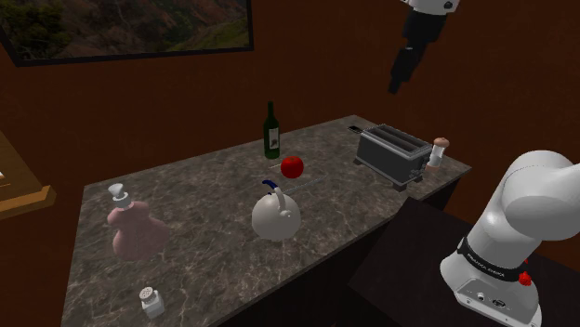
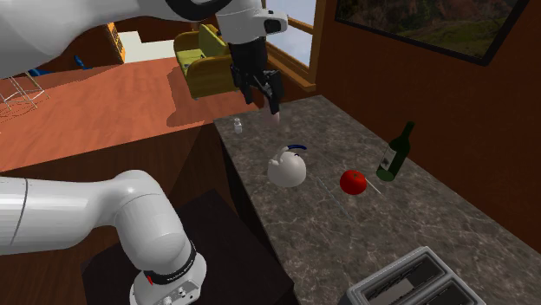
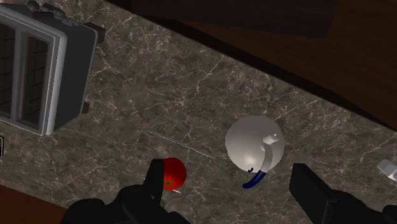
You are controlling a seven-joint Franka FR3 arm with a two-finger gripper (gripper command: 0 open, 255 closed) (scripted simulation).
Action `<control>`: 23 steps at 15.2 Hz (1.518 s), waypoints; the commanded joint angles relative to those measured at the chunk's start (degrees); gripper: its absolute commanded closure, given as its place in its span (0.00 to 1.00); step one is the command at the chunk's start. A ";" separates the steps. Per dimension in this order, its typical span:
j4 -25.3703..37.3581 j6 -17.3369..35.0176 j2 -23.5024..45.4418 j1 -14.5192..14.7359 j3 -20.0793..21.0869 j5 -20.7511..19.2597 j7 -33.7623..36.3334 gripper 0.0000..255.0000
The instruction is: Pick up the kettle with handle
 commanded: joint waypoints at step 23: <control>-3.59 36.04 34.72 -0.97 11.60 3.23 22.77 0.00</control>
